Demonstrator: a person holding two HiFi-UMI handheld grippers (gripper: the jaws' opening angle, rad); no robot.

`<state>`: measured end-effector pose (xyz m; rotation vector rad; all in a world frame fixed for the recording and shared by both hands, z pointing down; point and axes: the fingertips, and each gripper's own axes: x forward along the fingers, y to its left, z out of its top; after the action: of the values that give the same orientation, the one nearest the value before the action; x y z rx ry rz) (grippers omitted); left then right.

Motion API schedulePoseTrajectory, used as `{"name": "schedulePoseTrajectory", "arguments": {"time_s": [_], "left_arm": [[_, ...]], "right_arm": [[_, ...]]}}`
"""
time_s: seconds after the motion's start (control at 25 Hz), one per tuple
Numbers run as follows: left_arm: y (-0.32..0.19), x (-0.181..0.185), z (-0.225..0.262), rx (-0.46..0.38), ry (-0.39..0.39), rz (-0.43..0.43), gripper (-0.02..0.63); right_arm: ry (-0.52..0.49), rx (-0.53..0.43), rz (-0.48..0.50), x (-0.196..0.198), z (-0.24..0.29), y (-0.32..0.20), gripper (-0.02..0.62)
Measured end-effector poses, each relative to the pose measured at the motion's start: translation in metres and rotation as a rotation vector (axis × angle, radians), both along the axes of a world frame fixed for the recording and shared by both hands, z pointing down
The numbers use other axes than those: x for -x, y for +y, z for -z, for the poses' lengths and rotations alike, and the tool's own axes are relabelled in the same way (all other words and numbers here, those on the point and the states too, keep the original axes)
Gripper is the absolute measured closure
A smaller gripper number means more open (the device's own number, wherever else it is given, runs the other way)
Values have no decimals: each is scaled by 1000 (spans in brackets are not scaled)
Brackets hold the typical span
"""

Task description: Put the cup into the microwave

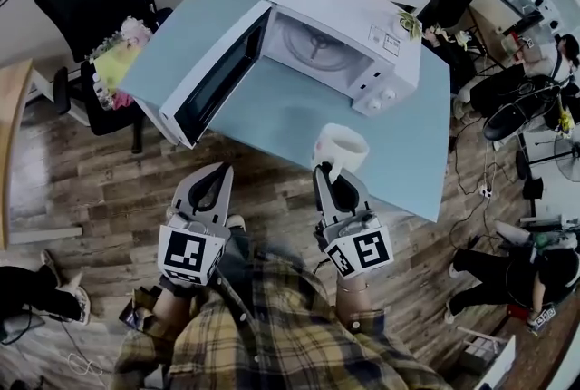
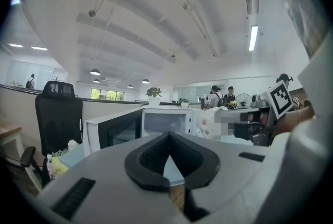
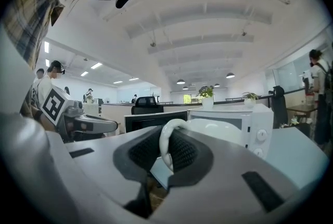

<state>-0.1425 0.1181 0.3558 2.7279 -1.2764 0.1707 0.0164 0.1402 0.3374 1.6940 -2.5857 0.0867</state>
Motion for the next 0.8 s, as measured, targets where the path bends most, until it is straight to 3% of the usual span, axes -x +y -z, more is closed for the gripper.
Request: {"name": "schedulePoseTrajectory", "arguments": {"time_s": [0.48,0.8], "left_arm": [[-17,-5,-21,79,10,-55,614],[-55,-26,-26,77,10,-49,614]], "right_arm": [[10,51,-26,7,-12,-20,555],[6,57,-2,-4,-20,-58,555]]}}
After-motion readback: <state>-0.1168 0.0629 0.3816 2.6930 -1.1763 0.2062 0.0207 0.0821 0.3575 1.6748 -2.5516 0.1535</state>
